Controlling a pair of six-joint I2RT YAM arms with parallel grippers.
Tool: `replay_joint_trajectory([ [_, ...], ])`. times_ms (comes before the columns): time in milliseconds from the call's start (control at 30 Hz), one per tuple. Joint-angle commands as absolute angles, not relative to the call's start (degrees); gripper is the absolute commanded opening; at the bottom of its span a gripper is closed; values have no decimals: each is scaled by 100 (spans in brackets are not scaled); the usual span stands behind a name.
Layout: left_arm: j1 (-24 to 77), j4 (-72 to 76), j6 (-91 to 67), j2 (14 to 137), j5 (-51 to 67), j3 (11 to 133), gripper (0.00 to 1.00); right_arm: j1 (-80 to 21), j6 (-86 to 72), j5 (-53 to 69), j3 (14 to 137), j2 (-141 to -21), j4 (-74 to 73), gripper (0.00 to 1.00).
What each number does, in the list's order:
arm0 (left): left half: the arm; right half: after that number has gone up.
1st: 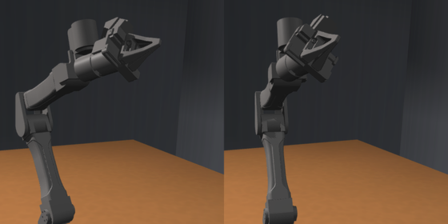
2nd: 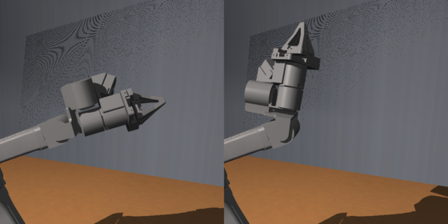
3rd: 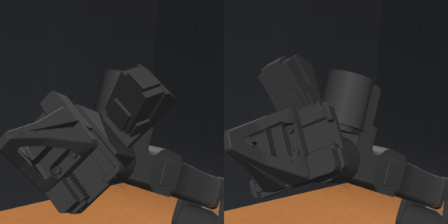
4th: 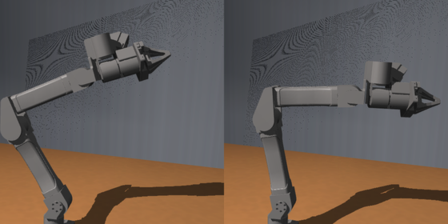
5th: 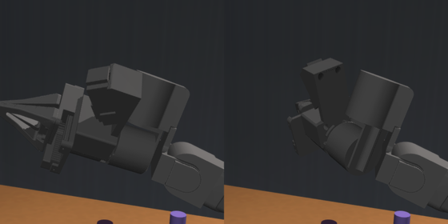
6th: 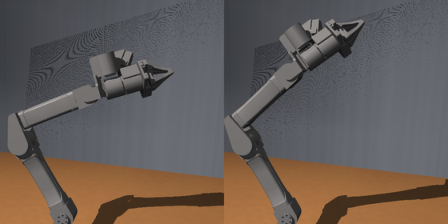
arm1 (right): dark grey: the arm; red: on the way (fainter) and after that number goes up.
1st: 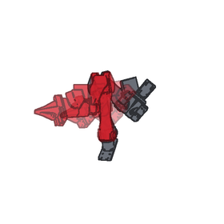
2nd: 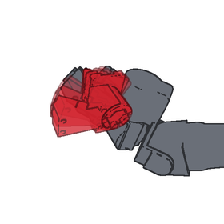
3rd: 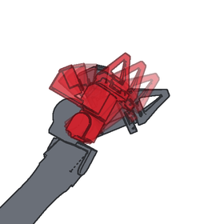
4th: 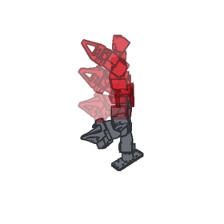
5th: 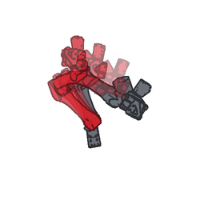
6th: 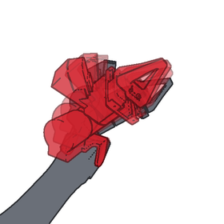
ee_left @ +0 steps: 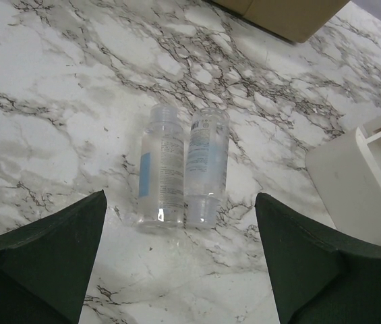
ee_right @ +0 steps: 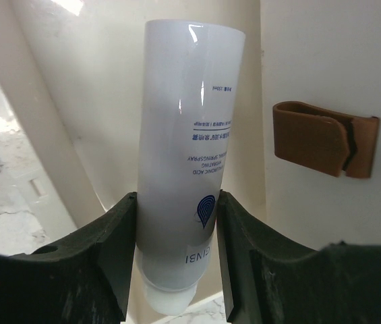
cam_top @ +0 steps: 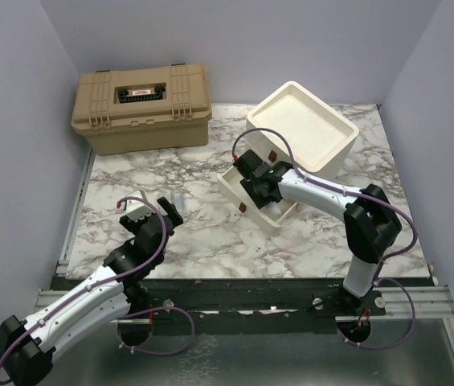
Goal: Organize the makeup
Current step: Place the makeup in the drawer.
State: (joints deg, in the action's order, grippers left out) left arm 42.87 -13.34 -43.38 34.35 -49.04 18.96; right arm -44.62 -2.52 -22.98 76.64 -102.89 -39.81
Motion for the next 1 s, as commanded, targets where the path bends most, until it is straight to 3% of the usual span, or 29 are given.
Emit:
replay_joint_trajectory([
  [0,4272,-1295,-4237,3293,-4949,2012,93,-4420,-349,-2521,7832,-10398,-4052,46],
  [367,4274,-1294,-4226,3224,-4991,2013,93,-4403,-492,-3000,7901,-10712,-4140,49],
  [600,4267,-1310,-4178,3159,-5047,2030,93,-4395,-552,-3138,7962,-10637,-4108,63],
  [800,4265,-1313,-4181,3076,-5068,2014,93,-4403,-525,-3022,7998,-10347,-4011,62],
  [967,4264,-1314,-4203,3112,-5025,2013,93,-4401,-600,-2710,8081,-10085,-4019,54],
])
